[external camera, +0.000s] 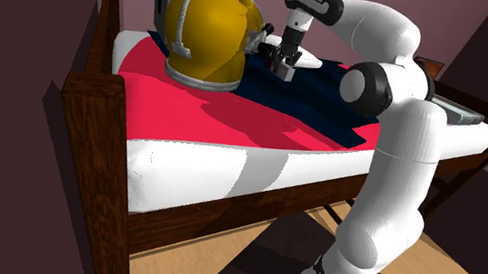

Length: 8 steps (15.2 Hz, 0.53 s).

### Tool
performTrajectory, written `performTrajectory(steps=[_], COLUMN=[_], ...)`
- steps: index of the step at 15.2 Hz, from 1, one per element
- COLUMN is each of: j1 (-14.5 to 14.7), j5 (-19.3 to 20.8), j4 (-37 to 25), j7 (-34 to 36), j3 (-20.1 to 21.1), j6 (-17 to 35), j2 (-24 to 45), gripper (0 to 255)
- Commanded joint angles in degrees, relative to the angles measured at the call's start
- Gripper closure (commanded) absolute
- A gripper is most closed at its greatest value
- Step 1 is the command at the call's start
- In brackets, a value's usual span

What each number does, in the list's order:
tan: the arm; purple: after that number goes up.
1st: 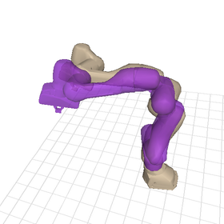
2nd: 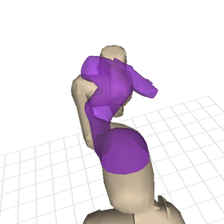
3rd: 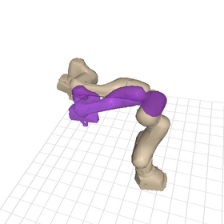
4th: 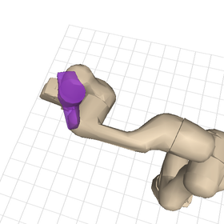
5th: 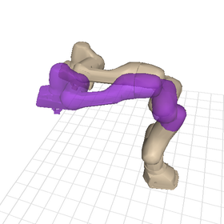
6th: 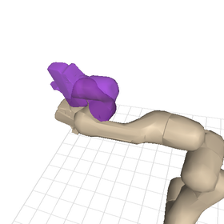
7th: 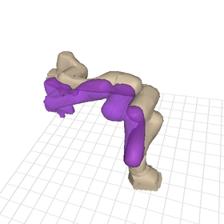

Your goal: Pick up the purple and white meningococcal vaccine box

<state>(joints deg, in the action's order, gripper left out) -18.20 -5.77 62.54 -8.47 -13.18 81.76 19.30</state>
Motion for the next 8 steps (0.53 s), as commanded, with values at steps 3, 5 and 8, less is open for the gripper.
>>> performTrajectory(steps=[3,5,8], j1=[-1.00,-1.66,-2.15], j5=[-0.84,-1.35,-1.72], j4=[-8.50,-13.42,-16.81], j7=[-0.03,0.01,0.06], j3=[0.00,0.04,0.10], j6=[-5.25,-8.16,-10.08], j2=[3.30,5.32,6.79], gripper=[255,255,255])
